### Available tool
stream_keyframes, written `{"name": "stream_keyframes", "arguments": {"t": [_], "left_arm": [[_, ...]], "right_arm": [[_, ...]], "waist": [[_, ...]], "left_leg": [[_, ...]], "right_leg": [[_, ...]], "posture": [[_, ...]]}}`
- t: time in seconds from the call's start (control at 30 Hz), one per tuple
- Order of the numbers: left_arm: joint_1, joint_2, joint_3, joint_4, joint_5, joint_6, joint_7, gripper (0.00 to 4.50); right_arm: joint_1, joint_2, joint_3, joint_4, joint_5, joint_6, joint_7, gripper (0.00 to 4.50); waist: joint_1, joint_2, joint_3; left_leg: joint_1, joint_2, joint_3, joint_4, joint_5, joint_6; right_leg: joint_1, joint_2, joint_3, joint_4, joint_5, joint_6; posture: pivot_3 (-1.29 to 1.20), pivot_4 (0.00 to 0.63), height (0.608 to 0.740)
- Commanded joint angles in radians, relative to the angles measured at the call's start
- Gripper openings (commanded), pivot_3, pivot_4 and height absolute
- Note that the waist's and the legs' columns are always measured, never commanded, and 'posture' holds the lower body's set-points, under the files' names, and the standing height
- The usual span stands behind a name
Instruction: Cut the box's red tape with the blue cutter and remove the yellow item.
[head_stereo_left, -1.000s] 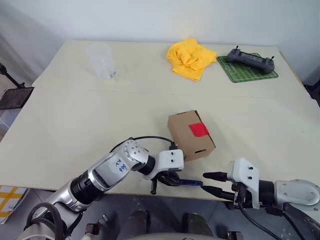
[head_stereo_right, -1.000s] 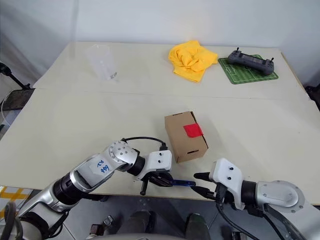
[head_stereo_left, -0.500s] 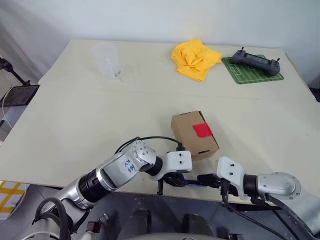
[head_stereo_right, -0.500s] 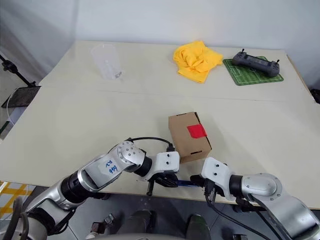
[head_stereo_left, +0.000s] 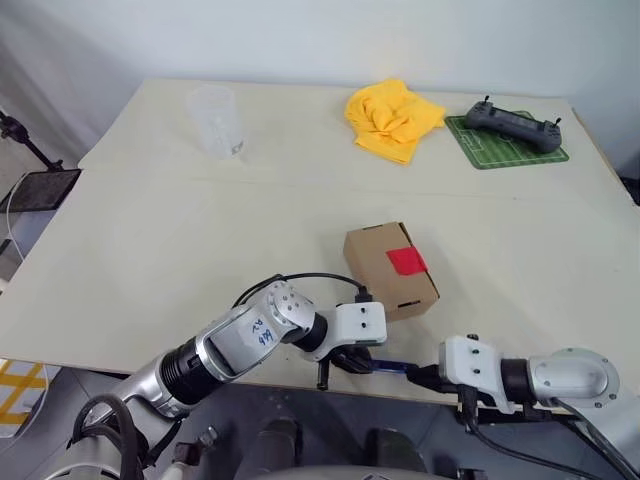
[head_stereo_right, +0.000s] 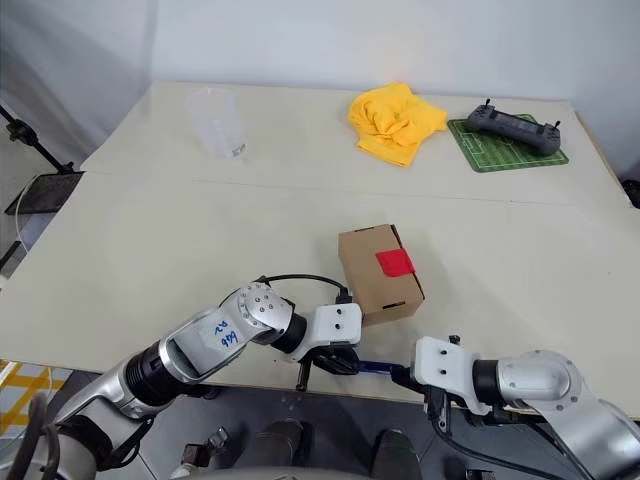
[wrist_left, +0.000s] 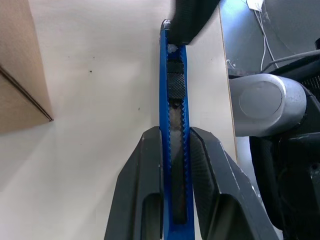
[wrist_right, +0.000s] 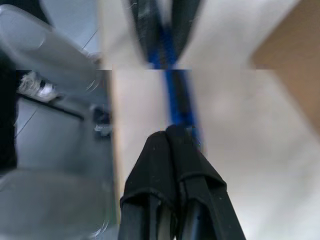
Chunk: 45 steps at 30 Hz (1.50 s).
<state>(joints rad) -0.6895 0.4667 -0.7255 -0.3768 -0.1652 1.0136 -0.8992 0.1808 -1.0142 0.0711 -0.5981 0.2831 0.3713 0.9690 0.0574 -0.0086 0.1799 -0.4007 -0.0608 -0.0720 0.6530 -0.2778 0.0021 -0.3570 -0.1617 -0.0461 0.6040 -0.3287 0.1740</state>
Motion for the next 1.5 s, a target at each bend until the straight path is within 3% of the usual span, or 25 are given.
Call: {"name": "stream_keyframes", "arguments": {"t": [0.03,0.27,0.43,0.63,0.97,1.5], "left_arm": [[0.006,-0.012,-0.042,0.026,0.018,0.0,0.017,0.42],[0.002,-0.021,-0.049,0.023,0.02,-0.002,0.01,0.42],[0.006,-0.012,-0.046,0.016,0.019,0.001,0.007,0.42],[0.006,-0.013,-0.048,0.02,0.02,-0.004,0.007,0.42],[0.006,-0.011,-0.05,0.016,0.019,0.0,0.005,0.42],[0.001,-0.03,-0.044,0.033,0.021,0.0,0.014,0.42]], "right_arm": [[-0.034,0.028,0.02,-0.002,-0.013,-0.001,-0.004,0.04],[-0.106,0.102,0.059,-0.004,0.004,0.053,-0.017,0.04],[-0.067,0.069,-0.021,-0.034,0.084,0.034,0.07,0.04],[-0.068,0.05,-0.092,-0.017,0.119,0.076,0.073,0.04],[-0.082,0.043,-0.016,0.066,-0.004,0.033,0.055,0.04],[-0.182,0.117,0.122,0.061,-0.029,0.018,0.074,0.04]], "waist": [[-0.003,0.0,0.0],[-0.004,0.0,0.0],[-0.002,0.0,0.0],[-0.002,0.0,0.0],[-0.002,0.0,0.0],[-0.004,0.0,0.0]], "left_leg": [[0.0,0.0,0.0,0.0,0.0,0.0],[0.0,0.0,0.0,0.001,0.0,0.0],[0.0,0.0,0.0,0.002,0.0,0.0],[0.0,0.0,-0.001,0.001,0.0,0.0],[0.0,0.0,0.0,0.001,0.0,0.0],[0.0,0.0,-0.001,0.001,0.0,0.0]], "right_leg": [[0.0,0.0,0.0,0.0,0.0,0.0],[0.0,0.0,0.0,0.001,0.0,0.0],[0.0,-0.001,0.0,0.001,0.0,0.0],[0.0,-0.001,0.0,0.001,0.0,0.0],[-0.001,-0.001,0.0,0.001,0.0,0.0],[0.0,-0.001,0.0,0.002,0.0,0.0]], "posture": [[0.0,0.15,0.74],[0.0,0.15,0.74],[0.0,0.15,0.74],[0.0,0.15,0.74],[0.0,0.15,0.74],[0.0,0.15,0.74]]}}
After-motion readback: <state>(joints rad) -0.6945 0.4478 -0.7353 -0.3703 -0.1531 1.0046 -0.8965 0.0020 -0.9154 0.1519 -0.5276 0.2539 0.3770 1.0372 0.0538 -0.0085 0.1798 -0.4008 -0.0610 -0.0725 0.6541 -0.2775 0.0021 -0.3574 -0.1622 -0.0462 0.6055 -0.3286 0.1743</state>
